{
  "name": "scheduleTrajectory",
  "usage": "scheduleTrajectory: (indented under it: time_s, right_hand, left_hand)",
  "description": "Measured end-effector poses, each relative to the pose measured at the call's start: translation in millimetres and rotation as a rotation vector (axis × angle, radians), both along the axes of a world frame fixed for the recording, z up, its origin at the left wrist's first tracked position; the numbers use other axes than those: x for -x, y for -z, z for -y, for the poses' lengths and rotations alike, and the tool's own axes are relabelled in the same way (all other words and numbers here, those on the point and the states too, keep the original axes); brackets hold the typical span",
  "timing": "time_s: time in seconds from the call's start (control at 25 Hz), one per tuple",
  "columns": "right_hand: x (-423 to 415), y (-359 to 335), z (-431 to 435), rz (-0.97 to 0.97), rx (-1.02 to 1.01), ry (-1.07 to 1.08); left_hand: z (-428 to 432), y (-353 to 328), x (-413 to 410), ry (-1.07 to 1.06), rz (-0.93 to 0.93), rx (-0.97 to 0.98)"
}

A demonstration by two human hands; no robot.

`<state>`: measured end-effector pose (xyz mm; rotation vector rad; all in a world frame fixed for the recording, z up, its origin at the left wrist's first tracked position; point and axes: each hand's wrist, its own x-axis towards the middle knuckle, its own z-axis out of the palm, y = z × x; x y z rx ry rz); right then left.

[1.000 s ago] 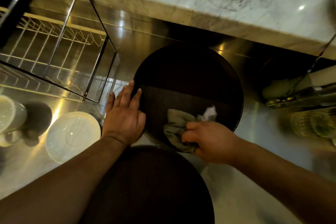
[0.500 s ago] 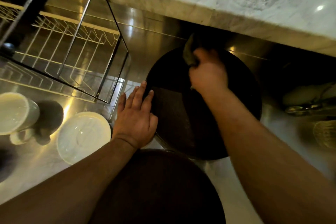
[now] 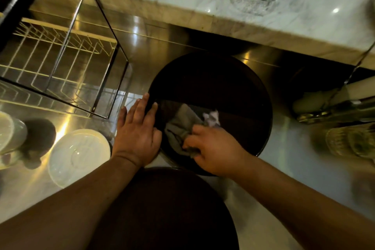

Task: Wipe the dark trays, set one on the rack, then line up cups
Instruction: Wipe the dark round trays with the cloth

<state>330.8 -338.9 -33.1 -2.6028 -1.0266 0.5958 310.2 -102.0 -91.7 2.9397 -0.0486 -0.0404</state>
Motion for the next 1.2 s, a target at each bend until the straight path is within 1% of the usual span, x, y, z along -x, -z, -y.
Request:
scheduleTrajectory:
  time_s: [0.12,0.2,0.24,0.28,0.32,0.36,0.4,0.44,0.48,0.52,0.56,0.6,0.68,0.72,0.76,0.8,0.88,0.96,1.08,1.16,1.2]
  right_hand:
    - [18,-10,49,-0.134,0.06,0.018]
    - [19,-15,69,-0.23,0.105,0.075]
    - [14,-17,72,-0.3,0.089,0.132]
    - [5,-21,72,-0.393,0.032,0.234]
    - [-7,-25,68,-0.462,-0.077,0.377]
    - [-21,-29,62,-0.465,-0.225,0.532]
    - [-37,-32,52,-0.329,-0.334,0.627]
    - [-54,-36,40,-0.072,-0.366,0.644]
    - [-69,-37,27,0.2,-0.339,0.612]
    - [-83,-33,13,0.417,-0.283,0.543]
    - [-96,-26,-1,0.512,-0.193,0.504]
    - [-108,-18,-14,0.483,-0.093,0.503]
    - [-116,-2,-35,0.253,0.076,0.598]
    - [-111,4,-42,0.166,0.101,0.639]
    - [-99,9,-47,0.144,0.081,0.626]
    - [-81,10,-49,0.158,0.035,0.547]
    - [-36,7,-45,0.152,-0.067,0.282]
    - [-4,3,-25,0.069,-0.085,0.11]
    - [16,-3,30,-0.042,0.048,0.051]
    - [24,-11,64,-0.081,0.145,0.079]
    - [25,-17,74,-0.141,0.192,0.098]
  left_hand:
    - [-1,-1,0,0.002,-0.019,-0.014]
    - [-1,-1,0,-0.003,-0.029,-0.018]
    - [-1,-1,1,-0.006,-0.032,-0.016]
    - [0,-1,1,-0.008,-0.034,-0.011]
    - [0,-2,0,-0.01,-0.035,-0.005]
    - [1,-3,0,-0.015,-0.036,-0.003]
    - [1,-3,0,-0.019,-0.038,-0.006]
    - [2,-3,0,-0.019,-0.041,-0.009]
    - [2,-3,0,-0.018,-0.043,-0.008]
    - [1,-3,1,-0.017,-0.044,-0.004]
    - [1,-3,1,-0.017,-0.045,0.0]
    - [2,-3,1,-0.019,-0.042,0.003]
    - [3,-4,0,-0.025,-0.038,0.006]
    - [3,-5,0,-0.026,-0.036,0.005]
    - [4,-5,1,-0.026,-0.039,0.005]
    - [4,-6,1,-0.024,-0.044,0.008]
    - [4,-9,1,-0.019,-0.053,0.012]
    - [4,-10,1,-0.016,-0.056,0.012]
    - [3,-10,1,-0.006,-0.057,0.017]
    - [3,-9,1,-0.001,-0.055,0.011]
    - [2,-9,1,0.001,-0.057,0.007]
